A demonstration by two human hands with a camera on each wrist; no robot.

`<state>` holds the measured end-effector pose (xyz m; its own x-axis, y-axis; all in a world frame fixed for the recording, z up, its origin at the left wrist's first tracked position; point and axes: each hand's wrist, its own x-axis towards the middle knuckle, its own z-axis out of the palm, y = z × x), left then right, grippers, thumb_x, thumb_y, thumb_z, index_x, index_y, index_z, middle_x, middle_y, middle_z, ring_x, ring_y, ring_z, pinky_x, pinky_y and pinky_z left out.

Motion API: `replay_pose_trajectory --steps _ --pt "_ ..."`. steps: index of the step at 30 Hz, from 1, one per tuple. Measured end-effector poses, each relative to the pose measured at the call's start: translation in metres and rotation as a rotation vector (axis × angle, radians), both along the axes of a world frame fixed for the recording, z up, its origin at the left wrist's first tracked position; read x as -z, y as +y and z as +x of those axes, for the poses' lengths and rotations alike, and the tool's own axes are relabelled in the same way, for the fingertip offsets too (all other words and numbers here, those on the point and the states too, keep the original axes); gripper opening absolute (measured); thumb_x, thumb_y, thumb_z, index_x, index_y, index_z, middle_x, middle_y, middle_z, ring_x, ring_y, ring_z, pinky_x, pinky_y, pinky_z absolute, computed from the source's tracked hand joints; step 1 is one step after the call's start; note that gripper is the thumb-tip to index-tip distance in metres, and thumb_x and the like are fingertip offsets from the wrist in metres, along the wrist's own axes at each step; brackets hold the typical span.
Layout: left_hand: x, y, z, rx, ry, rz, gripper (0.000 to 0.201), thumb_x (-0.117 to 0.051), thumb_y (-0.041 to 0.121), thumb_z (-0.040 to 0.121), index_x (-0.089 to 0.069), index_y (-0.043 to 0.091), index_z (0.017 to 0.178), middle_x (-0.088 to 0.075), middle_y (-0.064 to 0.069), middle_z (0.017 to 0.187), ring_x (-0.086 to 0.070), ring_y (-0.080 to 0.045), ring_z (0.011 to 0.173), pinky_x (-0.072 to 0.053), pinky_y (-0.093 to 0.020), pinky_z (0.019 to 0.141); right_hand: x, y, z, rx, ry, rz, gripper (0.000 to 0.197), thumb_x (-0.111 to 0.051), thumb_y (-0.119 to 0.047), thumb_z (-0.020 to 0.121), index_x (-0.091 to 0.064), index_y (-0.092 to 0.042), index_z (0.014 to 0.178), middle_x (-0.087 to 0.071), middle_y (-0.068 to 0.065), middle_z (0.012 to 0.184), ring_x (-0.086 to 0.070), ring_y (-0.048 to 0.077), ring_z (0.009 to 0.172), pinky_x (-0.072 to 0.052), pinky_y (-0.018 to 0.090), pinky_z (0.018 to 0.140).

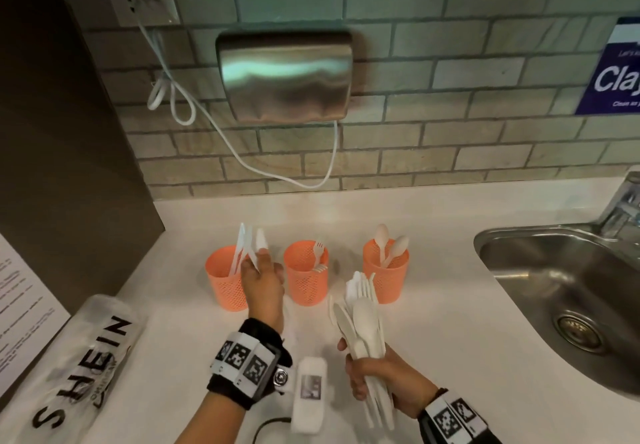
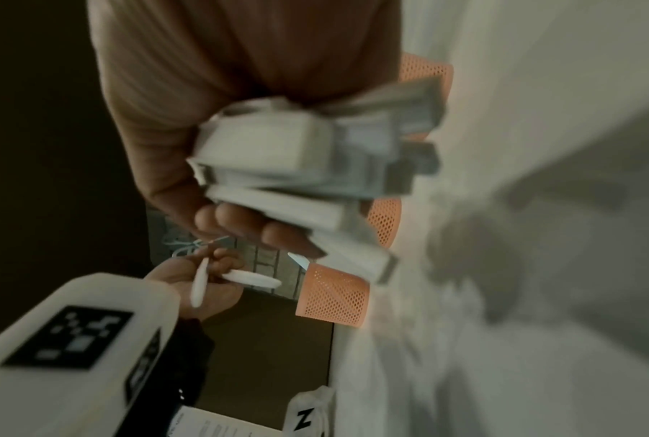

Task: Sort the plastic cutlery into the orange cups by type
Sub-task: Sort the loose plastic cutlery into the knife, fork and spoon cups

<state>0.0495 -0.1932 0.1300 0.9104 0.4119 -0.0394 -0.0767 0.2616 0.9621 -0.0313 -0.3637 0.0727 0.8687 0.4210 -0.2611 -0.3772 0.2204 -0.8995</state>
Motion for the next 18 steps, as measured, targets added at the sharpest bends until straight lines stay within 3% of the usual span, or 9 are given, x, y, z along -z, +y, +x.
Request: replay_pose_trajectory --steps 2,5,6,9,11,14,16,18 --pt "-0.002 0.009 0.005 0.004 -0.004 -0.059 0.014 -0.041 0.019 0.098 -0.047 0.013 0.087 -0.036 0.001 0.054 -0.037 -0.008 0.041 -0.034 -0.015 0.037 0.000 0.000 0.001 0.027 -0.071 -0.088 0.042 -0.066 -0.010 0.053 -0.053 -0.004 0.092 -0.048 0.002 0.052 -0.043 0.014 0.041 -0.038 0.026 0.047" --pt "-0.003 0.012 -0.002 0.213 0.050 -0.177 0.013 -0.045 0.008 0.096 -0.053 0.015 0.088 -0.040 0.003 0.050 -0.045 -0.008 0.038 -0.048 -0.022 0.045 0.000 -0.001 0.004 0.057 -0.196 -0.260 0.028 -0.064 -0.010 0.061 -0.053 -0.004 0.086 -0.049 -0.008 0.047 -0.045 0.009 0.041 -0.040 0.023 0.050" --pt "-0.004 0.012 -0.007 0.294 0.064 -0.169 0.013 -0.043 0.005 0.095 -0.053 0.014 0.091 -0.042 0.002 0.052 -0.044 -0.007 0.037 -0.046 -0.021 0.043 0.000 0.000 0.006 0.066 -0.220 -0.295 0.026 -0.063 -0.009 0.062 -0.054 -0.004 0.085 -0.049 -0.009 0.046 -0.045 0.008 0.041 -0.040 0.023 0.050" --pt "0.000 0.011 -0.015 0.483 0.086 0.072 0.015 -0.045 0.002 0.092 -0.056 0.012 0.093 -0.035 0.006 0.049 -0.027 -0.003 0.034 -0.023 -0.015 0.032 0.001 -0.002 0.005 0.037 -0.245 -0.343 0.027 -0.064 -0.009 0.063 -0.057 -0.003 0.089 -0.051 -0.008 0.047 -0.045 0.010 0.043 -0.042 0.026 0.057" --pt "0.004 0.009 -0.018 0.598 0.085 0.189 0.011 -0.052 0.007 0.090 -0.062 0.011 0.092 -0.028 0.009 0.043 -0.021 -0.004 0.035 -0.017 -0.015 0.033 0.000 -0.003 0.003 -0.047 -0.244 -0.345 0.028 -0.064 -0.007 0.065 -0.058 -0.006 0.092 -0.054 -0.008 0.050 -0.047 0.011 0.045 -0.043 0.028 0.060" --pt "0.005 0.006 -0.019 0.762 0.108 0.290 0.012 -0.057 0.013 0.089 -0.070 0.014 0.088 -0.035 0.006 0.045 -0.024 -0.005 0.038 -0.019 -0.015 0.036 -0.005 -0.003 -0.001 -0.180 -0.228 -0.311 0.031 -0.064 0.000 0.067 -0.057 -0.016 0.094 -0.058 -0.002 0.066 -0.050 0.010 0.052 -0.045 0.023 0.053" --pt "0.004 0.002 -0.020 0.901 0.136 0.358 0.012 -0.063 0.022 0.085 -0.073 0.015 0.087 -0.051 -0.005 0.063 -0.036 -0.010 0.049 -0.025 -0.016 0.041 -0.008 -0.002 -0.002 -0.255 -0.220 -0.287 0.032 -0.062 0.002 0.070 -0.057 -0.017 0.095 -0.060 -0.009 0.064 -0.052 0.007 0.054 -0.046 0.020 0.052" --pt "0.005 -0.002 -0.020 0.975 0.149 0.418 0.025 -0.065 0.028 0.085 -0.072 0.005 0.092 -0.053 -0.012 0.073 -0.043 -0.012 0.055 -0.031 -0.015 0.046 -0.010 -0.002 -0.003 -0.285 -0.201 -0.243 0.033 -0.062 0.003 0.070 -0.056 -0.016 0.096 -0.060 -0.011 0.062 -0.052 0.007 0.054 -0.047 0.019 0.052"
